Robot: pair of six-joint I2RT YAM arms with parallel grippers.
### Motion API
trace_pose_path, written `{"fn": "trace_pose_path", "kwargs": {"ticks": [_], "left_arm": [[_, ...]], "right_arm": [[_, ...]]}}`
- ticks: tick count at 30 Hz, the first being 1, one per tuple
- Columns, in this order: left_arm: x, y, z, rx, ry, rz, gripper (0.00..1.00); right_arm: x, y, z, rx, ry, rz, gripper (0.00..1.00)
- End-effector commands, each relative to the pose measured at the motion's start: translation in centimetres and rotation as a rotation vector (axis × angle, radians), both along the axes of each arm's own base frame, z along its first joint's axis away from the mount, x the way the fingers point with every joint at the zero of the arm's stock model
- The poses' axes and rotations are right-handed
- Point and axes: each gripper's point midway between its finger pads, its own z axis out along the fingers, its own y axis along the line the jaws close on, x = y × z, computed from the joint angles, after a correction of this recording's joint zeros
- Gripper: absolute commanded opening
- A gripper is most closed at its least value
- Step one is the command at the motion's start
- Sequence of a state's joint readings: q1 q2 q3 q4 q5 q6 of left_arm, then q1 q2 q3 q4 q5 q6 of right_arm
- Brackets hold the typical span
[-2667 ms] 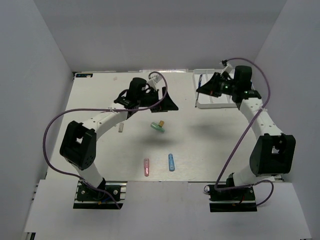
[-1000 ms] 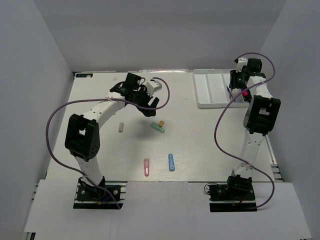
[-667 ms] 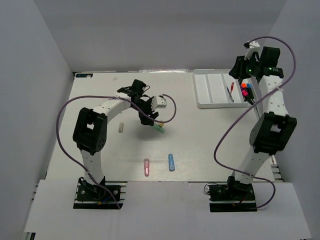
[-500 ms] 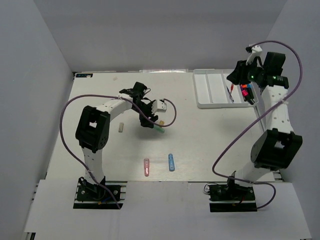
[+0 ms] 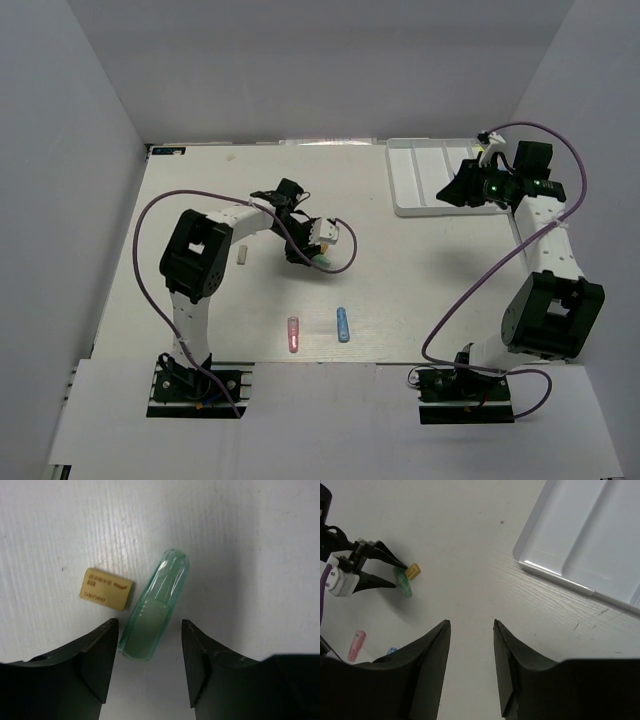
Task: Sort the stationery into containers
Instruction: Grab a piece of stationery with the left arm
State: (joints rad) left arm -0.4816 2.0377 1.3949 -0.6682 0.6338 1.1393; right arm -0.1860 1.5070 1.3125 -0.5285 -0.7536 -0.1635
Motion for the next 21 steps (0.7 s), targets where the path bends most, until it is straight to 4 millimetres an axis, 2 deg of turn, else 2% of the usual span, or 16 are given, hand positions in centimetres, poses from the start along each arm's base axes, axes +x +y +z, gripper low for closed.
{"fn": "trace_pose_path", "kwargs": {"ticks": [1,4,5,6,8,11,12,13,15,16,17,18,19,20,21], "left_arm": [[-1.3,-0.6,-0.1,0.001,-0.032,-0.069,0.62],[-2.8,-0.2,-0.9,0.035,-0.040,-0.100,0.55],[-3.9,0.2,-1.6,0.054,-0.026,-0.112,0.53],[-4.0,0.7,-1.4,0.065,-0.048,-0.117,0.48],[-5.4,1.4,-1.9,0.088,-0.037,-0.126,0.42],[-6.4,1.8,-0.8,0.076,-0.030,-0.106,0.28],[-6.9,1.5,-0.1,0.051,0.009,-0.068,0.24],[-6.9,1.0,1.3,0.019,0.015,-0.045,0.15],[-6.5,-0.2,4.0,-0.056,0.105,0.083,0.08],[-6.4,-1.2,6.1,-0.134,0.141,0.117,0.05],[-5.7,-2.4,8.2,-0.194,0.196,0.226,0.03],[-5.4,-2.9,9.4,-0.232,0.214,0.278,0.02],[-4.9,-3.5,11.6,-0.281,0.180,0.331,0.01],[-4.3,-3.7,12.4,-0.308,0.163,0.412,0.00],[-2.7,-3.7,13.2,-0.376,0.147,0.565,0.00]], "right_arm": [[-0.9,0.7,2.1,0.027,-0.055,0.029,0.46],[-1.4,0.8,2.2,0.029,-0.057,0.030,0.45],[-1.6,0.9,2.2,0.027,-0.058,0.032,0.45],[-1.8,0.9,2.3,0.029,-0.055,0.034,0.45],[-2.2,1.0,2.5,0.031,-0.058,0.038,0.44],[-3.1,1.5,3.0,0.050,-0.064,0.045,0.44],[-3.6,1.7,3.4,0.065,-0.070,0.044,0.45],[-3.8,1.9,3.5,0.075,-0.069,0.044,0.45],[-4.5,2.4,4.2,0.105,-0.082,0.039,0.45],[-4.8,2.7,4.0,0.141,-0.060,0.023,0.45],[-5.1,3.0,4.2,0.175,-0.049,0.019,0.46],[-5.5,3.2,4.7,0.196,-0.055,0.006,0.46],[-5.5,3.6,4.4,0.271,-0.009,-0.042,0.46],[-5.6,3.9,4.3,0.311,0.009,-0.065,0.48],[-6.1,4.1,3.4,0.345,0.038,-0.089,0.49]]}}
